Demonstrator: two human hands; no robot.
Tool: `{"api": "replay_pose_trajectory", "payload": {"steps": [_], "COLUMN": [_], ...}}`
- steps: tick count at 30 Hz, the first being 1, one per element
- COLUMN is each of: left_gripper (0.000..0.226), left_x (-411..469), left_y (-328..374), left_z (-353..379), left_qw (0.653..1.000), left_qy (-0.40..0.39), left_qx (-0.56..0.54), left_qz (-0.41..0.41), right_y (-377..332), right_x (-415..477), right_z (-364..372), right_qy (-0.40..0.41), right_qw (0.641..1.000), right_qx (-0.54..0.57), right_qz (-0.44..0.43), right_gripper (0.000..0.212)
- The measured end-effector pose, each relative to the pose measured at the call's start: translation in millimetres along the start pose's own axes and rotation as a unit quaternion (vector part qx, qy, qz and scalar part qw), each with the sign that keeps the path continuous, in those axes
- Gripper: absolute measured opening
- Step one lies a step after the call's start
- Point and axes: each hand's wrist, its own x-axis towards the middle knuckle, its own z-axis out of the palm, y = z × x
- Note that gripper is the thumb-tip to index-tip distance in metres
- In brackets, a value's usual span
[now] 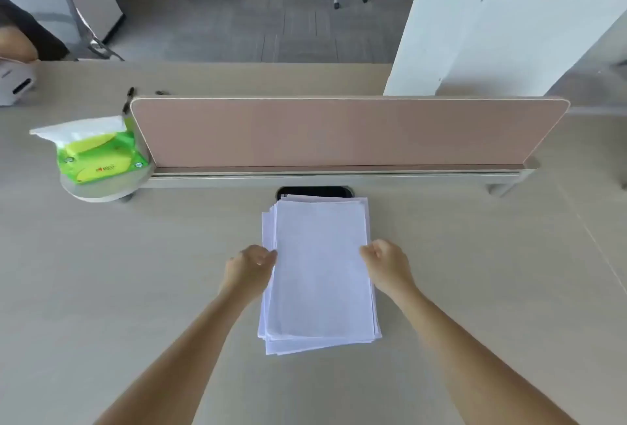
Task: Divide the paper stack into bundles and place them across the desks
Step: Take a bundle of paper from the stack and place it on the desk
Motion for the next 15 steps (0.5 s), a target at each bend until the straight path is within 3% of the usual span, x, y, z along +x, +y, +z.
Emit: {"api": "replay_pose_trajectory", "payload": {"steps": [2, 5, 9, 12, 14, 15], "left_gripper": [0.016, 0.03, 0.029, 0.026, 0.037, 0.046], "left_x": [17.0, 27.5, 23.8, 18.4, 15.1, 14.9], "left_y": [4.6, 7.9, 17.0, 23.0, 27.5, 29.2], "left_z": [16.8, 36.0, 47.4, 53.4, 54.2, 53.9], "left_qw": [0.998, 0.993, 0.989, 0.986, 0.986, 0.986], "left_qy": [-0.001, -0.016, -0.002, 0.001, 0.001, 0.0], "left_qx": [-0.026, -0.05, -0.054, -0.06, -0.061, -0.064], "left_qz": [-0.051, -0.11, -0.141, -0.153, -0.158, -0.155], "right_y": [5.5, 16.2, 22.0, 20.8, 21.7, 17.3], "right_x": [17.2, 33.6, 38.2, 35.4, 35.0, 33.3], "right_z": [6.6, 21.5, 32.1, 41.6, 46.6, 45.9], "right_qy": [0.018, -0.004, -0.005, -0.019, -0.02, -0.014], "right_qw": [0.999, 0.998, 0.997, 0.994, 0.993, 0.994], "right_qx": [-0.013, -0.031, -0.017, -0.018, -0.022, -0.016], "right_qz": [0.031, 0.061, 0.08, 0.108, 0.111, 0.11], "right_gripper": [0.022, 0.031, 0.043, 0.017, 0.052, 0.058]}}
